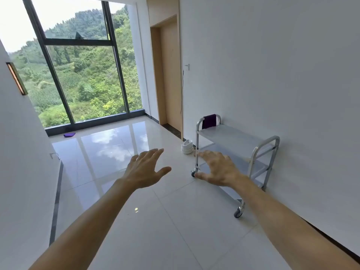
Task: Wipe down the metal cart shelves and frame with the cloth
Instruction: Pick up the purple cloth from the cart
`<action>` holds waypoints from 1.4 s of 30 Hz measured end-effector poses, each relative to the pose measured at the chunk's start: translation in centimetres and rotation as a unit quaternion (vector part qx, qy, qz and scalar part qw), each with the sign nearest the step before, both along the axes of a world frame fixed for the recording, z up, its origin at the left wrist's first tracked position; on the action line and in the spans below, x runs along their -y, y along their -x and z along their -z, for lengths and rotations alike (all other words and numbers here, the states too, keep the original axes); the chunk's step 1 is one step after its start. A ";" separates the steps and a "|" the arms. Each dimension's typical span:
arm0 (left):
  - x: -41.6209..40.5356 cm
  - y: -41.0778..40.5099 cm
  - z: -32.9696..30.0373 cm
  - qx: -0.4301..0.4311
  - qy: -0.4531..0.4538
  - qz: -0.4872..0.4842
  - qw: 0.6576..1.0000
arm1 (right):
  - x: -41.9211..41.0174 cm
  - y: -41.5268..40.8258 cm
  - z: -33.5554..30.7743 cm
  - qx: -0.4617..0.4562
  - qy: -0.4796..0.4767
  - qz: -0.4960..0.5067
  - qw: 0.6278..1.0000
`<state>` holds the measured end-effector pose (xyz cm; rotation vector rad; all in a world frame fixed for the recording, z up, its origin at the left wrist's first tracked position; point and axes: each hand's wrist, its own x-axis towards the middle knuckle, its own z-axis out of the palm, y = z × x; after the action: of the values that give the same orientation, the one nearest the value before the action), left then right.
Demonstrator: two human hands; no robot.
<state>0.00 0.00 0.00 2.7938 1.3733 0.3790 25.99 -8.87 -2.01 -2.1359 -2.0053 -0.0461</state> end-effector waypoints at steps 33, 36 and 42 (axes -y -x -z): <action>-43.9 -20.4 3.3 0.028 0.062 0.043 0.997 | -41.7 -19.1 3.5 -0.047 0.036 0.062 0.996; -49.1 -22.2 2.9 0.031 0.064 0.052 0.996 | -45.8 -20.7 3.5 -0.053 0.044 0.080 0.994; -57.3 -26.3 3.9 0.034 0.072 0.083 0.993 | -53.0 -24.7 4.4 -0.062 0.050 0.110 0.991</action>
<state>26.35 57.32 -3.93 2.7242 1.0985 0.3524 50.70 44.10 -6.43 -2.3504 -1.7320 0.1514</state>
